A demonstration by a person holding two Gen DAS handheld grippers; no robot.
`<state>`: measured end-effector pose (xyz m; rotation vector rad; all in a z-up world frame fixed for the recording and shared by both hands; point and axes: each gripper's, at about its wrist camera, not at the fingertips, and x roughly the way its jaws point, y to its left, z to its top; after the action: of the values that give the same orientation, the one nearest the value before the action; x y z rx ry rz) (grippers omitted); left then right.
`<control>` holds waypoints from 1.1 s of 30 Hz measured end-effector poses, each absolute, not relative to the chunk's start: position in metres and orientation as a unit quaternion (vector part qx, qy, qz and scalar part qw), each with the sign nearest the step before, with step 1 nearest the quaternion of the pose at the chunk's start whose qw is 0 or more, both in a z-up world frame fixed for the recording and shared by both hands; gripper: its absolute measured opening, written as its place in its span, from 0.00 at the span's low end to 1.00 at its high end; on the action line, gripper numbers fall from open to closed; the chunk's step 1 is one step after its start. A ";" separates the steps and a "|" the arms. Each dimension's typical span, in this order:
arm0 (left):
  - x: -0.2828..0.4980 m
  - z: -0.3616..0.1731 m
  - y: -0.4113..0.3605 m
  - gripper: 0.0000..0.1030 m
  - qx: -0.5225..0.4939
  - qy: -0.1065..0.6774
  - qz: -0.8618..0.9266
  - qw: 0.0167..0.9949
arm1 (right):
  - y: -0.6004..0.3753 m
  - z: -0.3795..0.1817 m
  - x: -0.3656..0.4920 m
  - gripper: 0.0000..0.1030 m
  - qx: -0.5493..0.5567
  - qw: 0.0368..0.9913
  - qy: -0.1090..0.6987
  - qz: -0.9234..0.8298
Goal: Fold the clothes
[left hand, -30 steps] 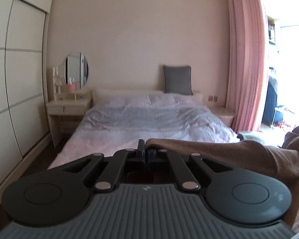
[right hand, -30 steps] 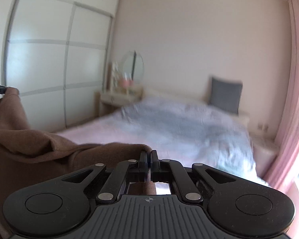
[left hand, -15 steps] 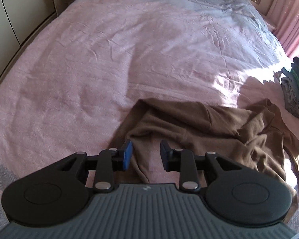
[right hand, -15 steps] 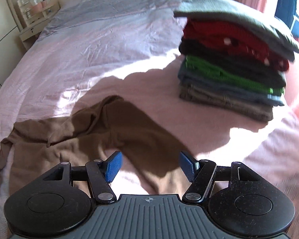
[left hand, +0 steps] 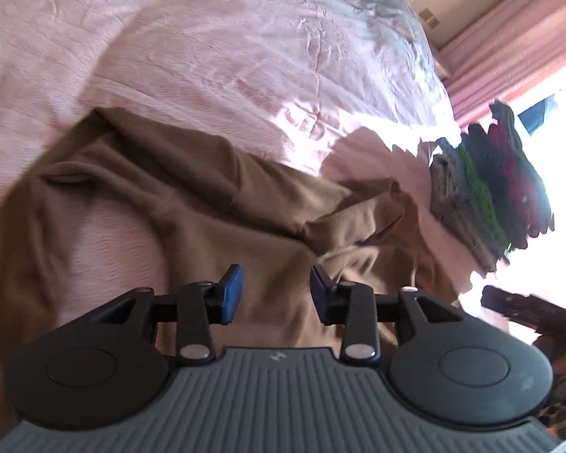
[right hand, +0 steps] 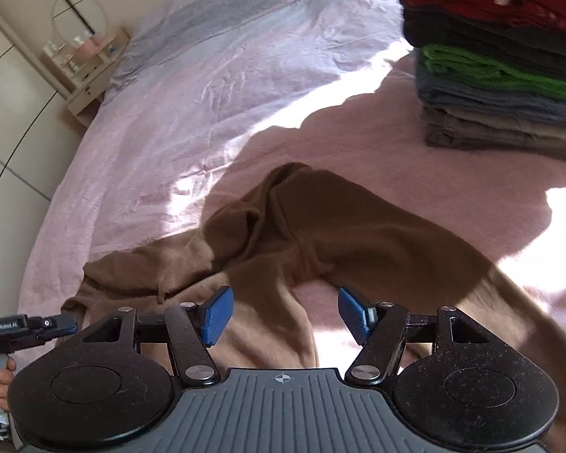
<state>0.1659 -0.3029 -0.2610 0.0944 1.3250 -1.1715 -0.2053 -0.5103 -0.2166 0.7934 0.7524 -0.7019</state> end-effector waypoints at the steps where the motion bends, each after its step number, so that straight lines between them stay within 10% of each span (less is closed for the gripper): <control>1: 0.170 -0.267 -0.309 0.33 0.025 0.588 -0.506 0.631 | -0.519 -0.223 -0.195 0.64 0.343 0.807 0.361 -0.318; 16: 0.199 -0.340 -0.369 0.43 -0.018 0.645 -0.450 0.618 | -0.514 -0.334 -0.113 0.54 -0.253 0.856 0.443 -0.085; 19: 0.201 -0.346 -0.376 0.22 -0.017 0.650 -0.450 0.612 | -0.501 -0.353 -0.109 0.53 -0.334 0.843 0.420 -0.028; 20: 0.203 -0.346 -0.378 0.01 -0.019 0.650 -0.454 0.609 | -0.502 -0.352 -0.106 0.42 -0.329 0.849 0.414 -0.007; 21: 0.206 -0.345 -0.380 0.01 -0.022 0.651 -0.458 0.606 | -0.505 -0.350 -0.102 0.06 -0.317 0.855 0.409 0.009; 27: 0.251 -0.316 -0.418 0.02 -0.071 0.589 -0.483 0.644 | -0.586 -0.315 -0.034 0.03 -0.088 0.912 0.386 -0.110; 30: 0.271 -0.317 -0.426 0.06 -0.078 0.576 -0.455 0.674 | -0.644 -0.315 -0.009 0.79 0.065 0.890 0.390 -0.227; 33: 0.291 -0.318 -0.434 0.13 -0.085 0.562 -0.427 0.703 | -0.672 -0.304 -0.025 0.81 0.171 0.873 0.356 -0.284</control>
<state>0.2909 -0.4343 -0.3181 -0.1882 1.2510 -0.9494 -0.0254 -0.6719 -0.3042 0.3575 0.7444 -0.5937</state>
